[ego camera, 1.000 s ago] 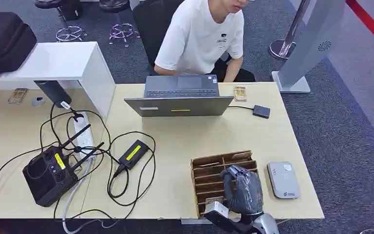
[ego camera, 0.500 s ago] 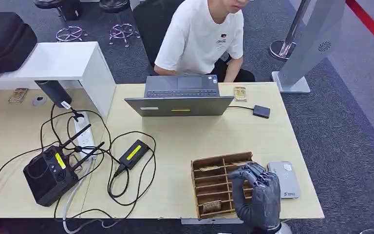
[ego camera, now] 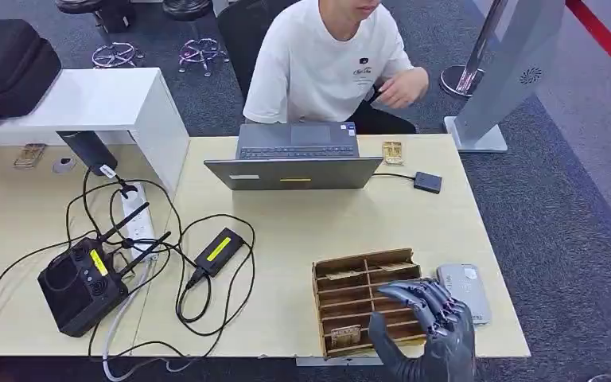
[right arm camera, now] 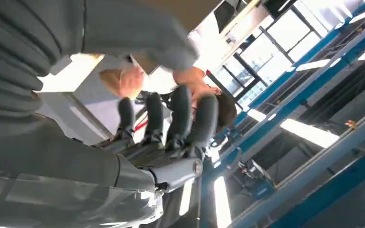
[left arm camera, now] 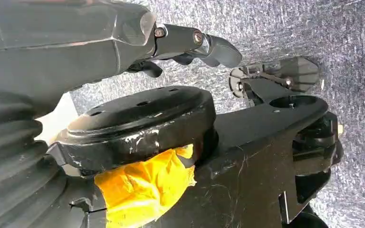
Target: Pass the card to the sensor for recognition and then transmit it.
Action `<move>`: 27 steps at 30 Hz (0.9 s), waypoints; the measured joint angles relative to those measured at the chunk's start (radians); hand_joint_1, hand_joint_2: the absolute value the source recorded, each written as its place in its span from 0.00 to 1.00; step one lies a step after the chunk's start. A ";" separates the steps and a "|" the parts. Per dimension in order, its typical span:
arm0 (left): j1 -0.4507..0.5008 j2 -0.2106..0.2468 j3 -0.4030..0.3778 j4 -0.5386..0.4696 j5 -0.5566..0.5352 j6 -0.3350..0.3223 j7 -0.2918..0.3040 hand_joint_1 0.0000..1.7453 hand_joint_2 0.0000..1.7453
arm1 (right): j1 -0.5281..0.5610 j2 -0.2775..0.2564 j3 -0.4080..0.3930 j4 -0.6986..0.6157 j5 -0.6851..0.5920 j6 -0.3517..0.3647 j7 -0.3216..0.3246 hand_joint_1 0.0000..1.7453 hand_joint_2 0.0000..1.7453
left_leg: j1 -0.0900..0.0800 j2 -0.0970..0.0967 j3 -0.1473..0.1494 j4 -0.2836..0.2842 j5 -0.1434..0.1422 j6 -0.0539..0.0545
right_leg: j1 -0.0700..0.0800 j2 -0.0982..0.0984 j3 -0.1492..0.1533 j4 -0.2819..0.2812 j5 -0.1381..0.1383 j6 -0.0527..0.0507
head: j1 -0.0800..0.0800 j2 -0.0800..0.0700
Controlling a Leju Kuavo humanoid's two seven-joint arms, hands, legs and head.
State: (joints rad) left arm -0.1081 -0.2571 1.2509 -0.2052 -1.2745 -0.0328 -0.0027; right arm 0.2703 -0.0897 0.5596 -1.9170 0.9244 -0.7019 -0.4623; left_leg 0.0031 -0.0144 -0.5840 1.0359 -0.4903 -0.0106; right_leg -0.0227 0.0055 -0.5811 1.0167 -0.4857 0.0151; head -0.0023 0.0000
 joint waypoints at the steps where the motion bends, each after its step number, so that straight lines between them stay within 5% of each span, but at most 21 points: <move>1: 0.000 0.002 0.002 0.000 0.000 -0.007 0.000 0.00 1.00 | 0.008 -0.006 -0.001 -0.012 0.015 0.000 0.009 0.00 0.00 | 0.000 0.000 0.000 0.000 0.000 0.000 | 0.000 0.000 0.000 0.000 0.000 0.000 | 0.000 0.000; 27: 0.000 0.010 0.004 0.000 -0.009 -0.021 0.003 0.00 1.00 | 0.038 -0.030 -0.031 -0.059 0.042 0.000 0.022 0.00 0.00 | 0.000 0.001 0.001 0.000 0.000 0.000 | 0.000 0.001 0.000 0.000 0.000 0.000 | 0.000 0.000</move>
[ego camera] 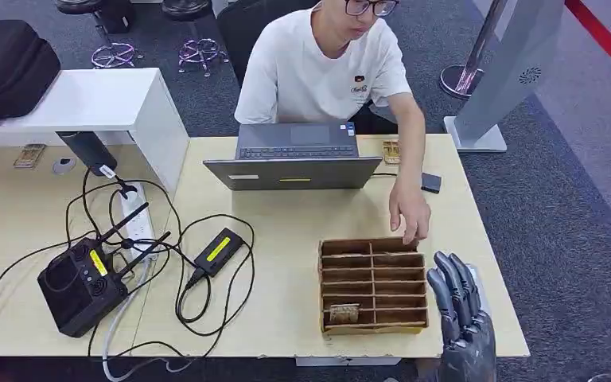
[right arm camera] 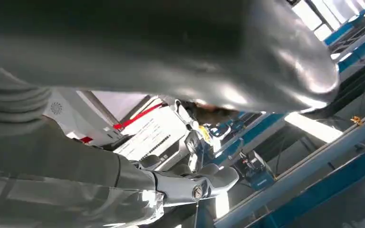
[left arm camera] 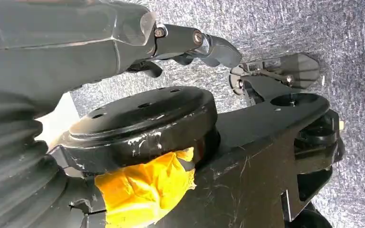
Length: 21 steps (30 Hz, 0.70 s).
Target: Pass the card to the sensor for recognition and then transmit it.
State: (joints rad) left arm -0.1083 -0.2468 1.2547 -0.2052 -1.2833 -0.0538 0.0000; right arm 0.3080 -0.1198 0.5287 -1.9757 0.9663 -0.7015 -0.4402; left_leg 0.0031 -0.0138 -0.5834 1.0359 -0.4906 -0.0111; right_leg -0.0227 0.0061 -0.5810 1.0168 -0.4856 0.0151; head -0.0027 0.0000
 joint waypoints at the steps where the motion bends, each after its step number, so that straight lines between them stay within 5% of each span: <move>1: 0.000 0.000 0.000 0.000 0.000 0.000 0.000 0.00 1.00 | 0.000 0.000 0.000 0.000 0.001 0.000 0.003 0.00 0.00 | 0.000 0.000 0.000 0.000 0.000 0.000 | 0.000 0.000 0.000 0.000 0.000 0.000 | 0.000 0.000; 21: 0.000 0.001 0.000 0.000 -0.006 -0.005 0.000 0.00 1.00 | -0.008 -0.019 0.011 0.006 0.050 0.000 0.026 0.00 0.00 | 0.000 0.000 0.000 0.000 0.000 0.000 | 0.000 0.000 0.000 0.000 0.000 0.000 | 0.000 0.000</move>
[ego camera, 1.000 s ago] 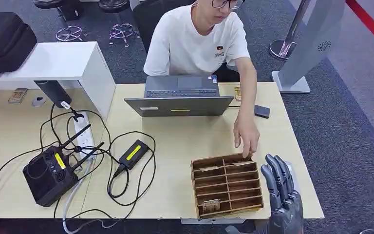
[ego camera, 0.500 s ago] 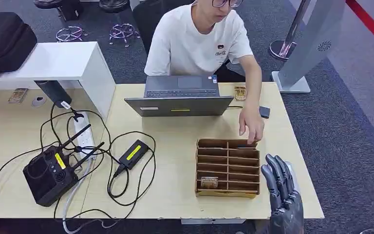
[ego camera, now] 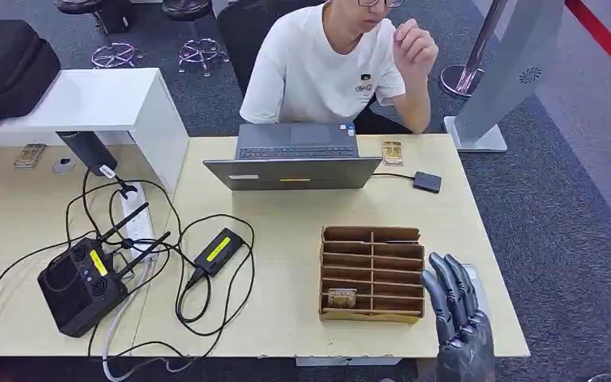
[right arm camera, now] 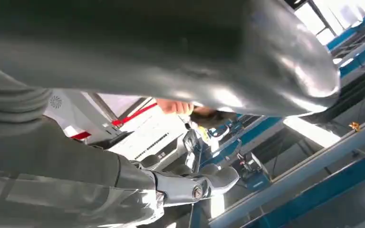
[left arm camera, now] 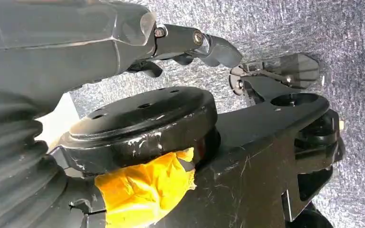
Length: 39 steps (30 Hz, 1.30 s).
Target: Pass the card to the sensor for recognition and then transmit it.
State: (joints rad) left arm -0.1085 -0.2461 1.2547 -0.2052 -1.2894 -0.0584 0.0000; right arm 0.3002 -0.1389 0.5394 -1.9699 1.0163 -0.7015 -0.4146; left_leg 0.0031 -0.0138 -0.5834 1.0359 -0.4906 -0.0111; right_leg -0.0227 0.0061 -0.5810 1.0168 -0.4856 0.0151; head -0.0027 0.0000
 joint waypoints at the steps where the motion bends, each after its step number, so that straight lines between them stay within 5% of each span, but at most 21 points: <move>1: 0.000 0.000 0.000 0.000 0.000 -0.001 0.000 0.00 1.00 | -0.002 -0.002 0.002 0.000 0.006 0.000 0.005 0.00 0.00 | 0.000 0.000 0.000 0.000 0.000 0.000 | 0.000 0.000 0.000 0.000 0.000 0.000 | 0.000 0.000; 2: 0.000 0.000 0.000 0.000 -0.001 -0.001 0.000 0.00 1.00 | -0.005 -0.003 0.002 0.001 0.011 0.000 0.009 0.00 1.00 | 0.000 0.000 0.000 0.000 0.000 0.000 | 0.000 0.000 0.000 0.000 0.000 0.000 | 0.000 0.000; 17: -0.004 -0.010 -0.008 0.000 -0.065 0.011 0.000 0.00 1.00 | -0.253 -0.002 -0.060 0.325 0.168 0.000 0.108 0.00 1.00 | 0.000 0.000 0.001 0.001 0.001 0.000 | 0.000 0.000 0.001 0.000 0.001 0.000 | 0.000 0.000; 39: -0.008 0.000 -0.046 0.000 -0.107 -0.025 0.005 0.00 1.00 | -0.429 0.001 -0.088 0.608 0.315 0.000 0.265 0.00 1.00 | 0.000 -0.001 0.000 0.001 0.001 0.000 | 0.000 0.000 0.001 0.000 0.001 0.000 | 0.000 0.000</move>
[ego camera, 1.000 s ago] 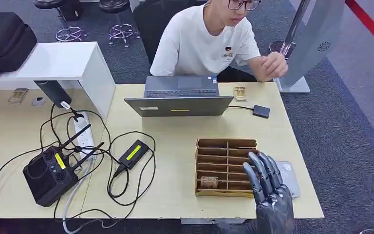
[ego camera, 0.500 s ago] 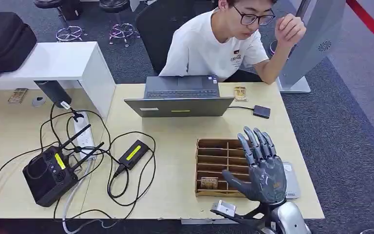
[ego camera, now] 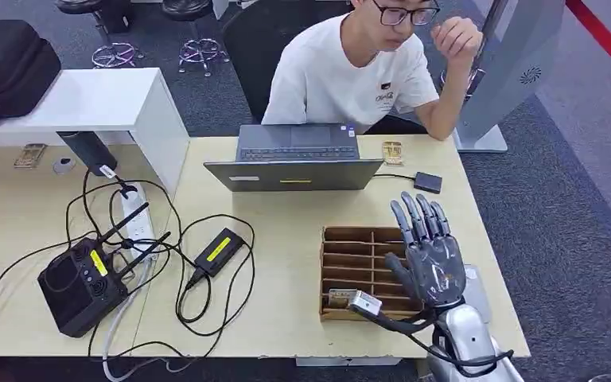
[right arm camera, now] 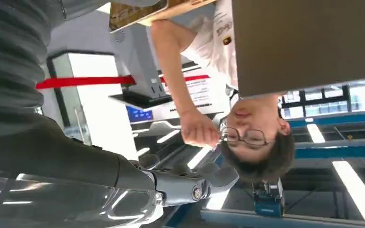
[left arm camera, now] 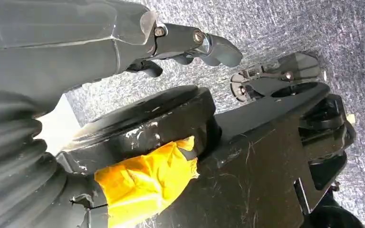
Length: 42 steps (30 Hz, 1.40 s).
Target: Pass the card to the sensor for recognition and then transmit it.
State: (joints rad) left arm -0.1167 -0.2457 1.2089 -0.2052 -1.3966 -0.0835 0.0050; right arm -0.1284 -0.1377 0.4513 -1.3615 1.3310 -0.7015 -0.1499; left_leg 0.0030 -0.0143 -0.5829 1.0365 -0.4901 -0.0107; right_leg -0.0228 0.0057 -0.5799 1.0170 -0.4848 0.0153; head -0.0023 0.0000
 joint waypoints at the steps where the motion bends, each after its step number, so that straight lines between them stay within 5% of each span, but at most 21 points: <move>1: 0.000 0.000 -0.001 0.000 0.000 0.000 0.000 0.00 1.00 | -0.007 0.000 -0.002 0.010 0.003 0.000 0.002 0.00 1.00 | 0.000 0.000 0.000 0.000 0.000 0.000 | 0.000 0.000 0.000 0.000 0.000 0.000 | 0.000 0.000; 42: -0.003 0.002 -0.008 0.000 -0.011 -0.001 0.005 0.00 1.00 | -0.027 0.004 -0.019 0.133 0.012 -0.003 0.010 0.00 1.00 | 0.000 0.000 0.001 0.000 0.000 0.000 | 0.000 0.000 0.000 0.000 0.000 0.000 | 0.000 0.000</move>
State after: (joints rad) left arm -0.1195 -0.2441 1.2005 -0.2052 -1.4080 -0.0843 0.0099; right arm -0.1558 -0.1339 0.4318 -1.2284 1.3428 -0.7042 -0.1404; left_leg 0.0030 -0.0140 -0.5823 1.0365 -0.4901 -0.0107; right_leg -0.0227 0.0060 -0.5797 1.0170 -0.4848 0.0153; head -0.0023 0.0000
